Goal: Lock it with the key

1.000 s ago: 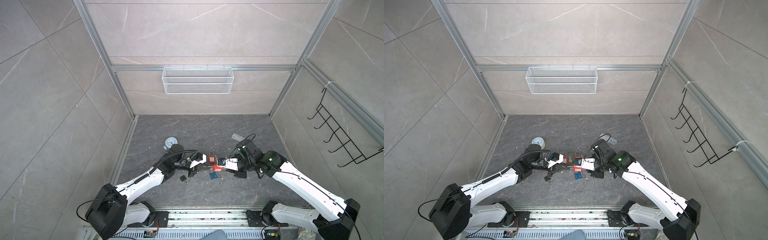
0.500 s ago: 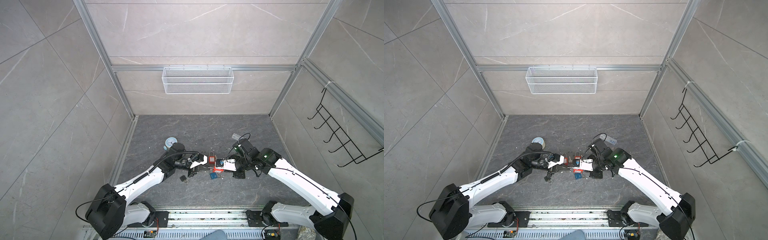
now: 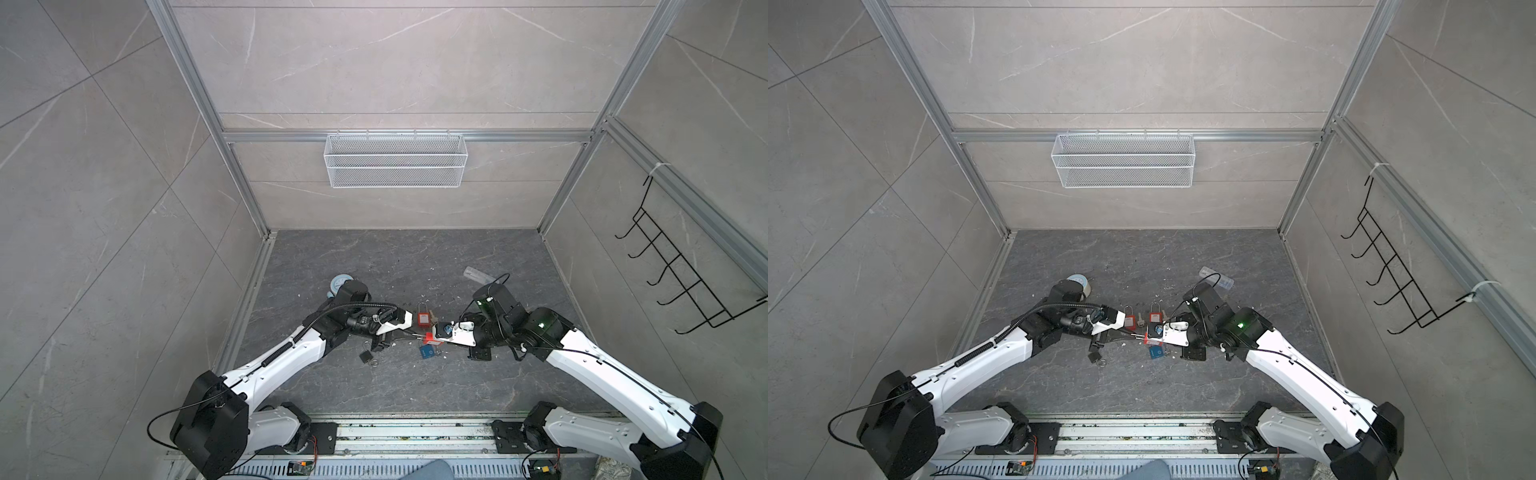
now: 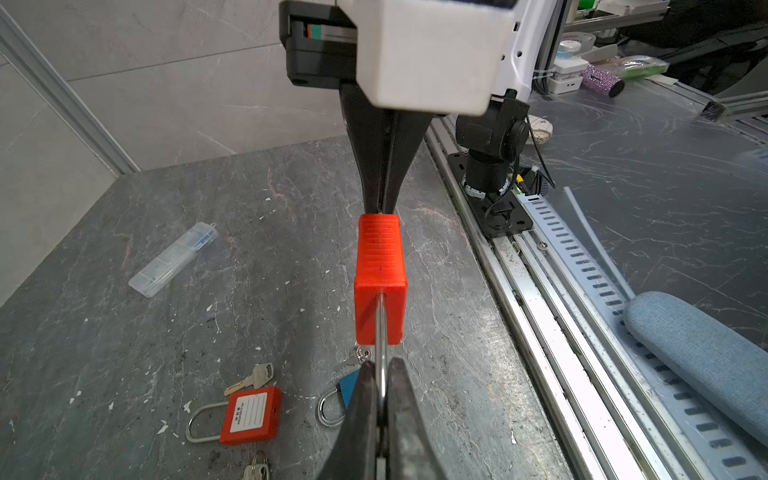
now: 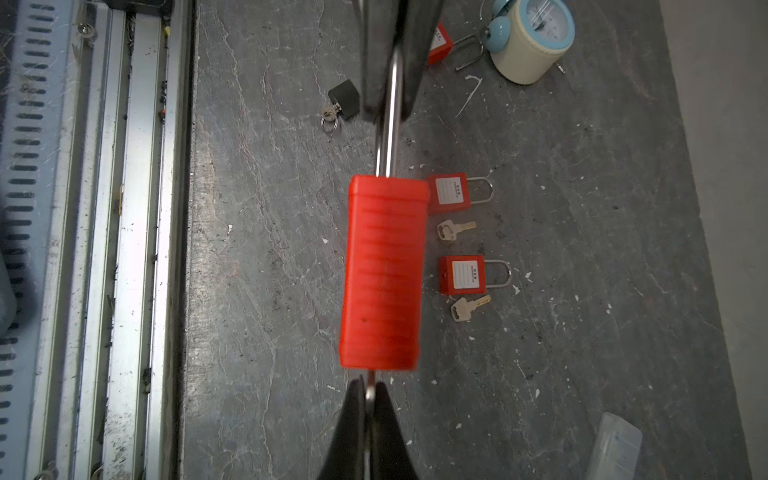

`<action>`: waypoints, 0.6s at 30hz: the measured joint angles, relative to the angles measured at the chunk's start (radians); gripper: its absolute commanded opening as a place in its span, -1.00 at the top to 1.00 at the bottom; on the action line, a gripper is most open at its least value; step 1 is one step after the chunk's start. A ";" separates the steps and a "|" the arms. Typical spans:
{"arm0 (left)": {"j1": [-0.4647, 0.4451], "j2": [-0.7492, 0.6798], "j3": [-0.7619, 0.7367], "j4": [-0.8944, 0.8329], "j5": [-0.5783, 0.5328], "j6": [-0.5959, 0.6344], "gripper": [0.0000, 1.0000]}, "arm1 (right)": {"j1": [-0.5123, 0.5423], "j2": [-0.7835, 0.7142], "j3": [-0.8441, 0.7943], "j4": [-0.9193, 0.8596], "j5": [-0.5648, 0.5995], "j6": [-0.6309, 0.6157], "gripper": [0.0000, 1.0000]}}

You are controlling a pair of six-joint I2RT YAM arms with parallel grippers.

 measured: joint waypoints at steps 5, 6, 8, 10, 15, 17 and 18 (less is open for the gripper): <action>0.027 -0.007 0.027 -0.061 0.013 0.045 1.00 | -0.008 -0.024 -0.006 0.013 0.002 0.015 1.00; 0.032 -0.010 0.028 -0.072 0.014 0.052 1.00 | -0.010 -0.025 -0.008 0.013 0.002 0.020 1.00; 0.045 -0.015 0.031 -0.101 0.015 0.066 1.00 | -0.012 -0.026 -0.013 0.011 0.003 0.029 1.00; 0.058 -0.026 0.031 -0.137 0.009 0.076 1.00 | -0.014 -0.028 -0.016 -0.005 0.025 0.034 1.00; 0.108 -0.052 0.032 -0.243 -0.013 0.097 1.00 | -0.036 -0.034 -0.032 -0.059 0.085 0.063 1.00; 0.119 -0.054 0.046 -0.304 -0.023 0.116 1.00 | -0.036 -0.034 -0.032 -0.062 0.108 0.084 1.00; 0.124 -0.053 0.060 -0.341 -0.031 0.130 1.00 | -0.035 -0.034 -0.032 -0.060 0.124 0.102 1.00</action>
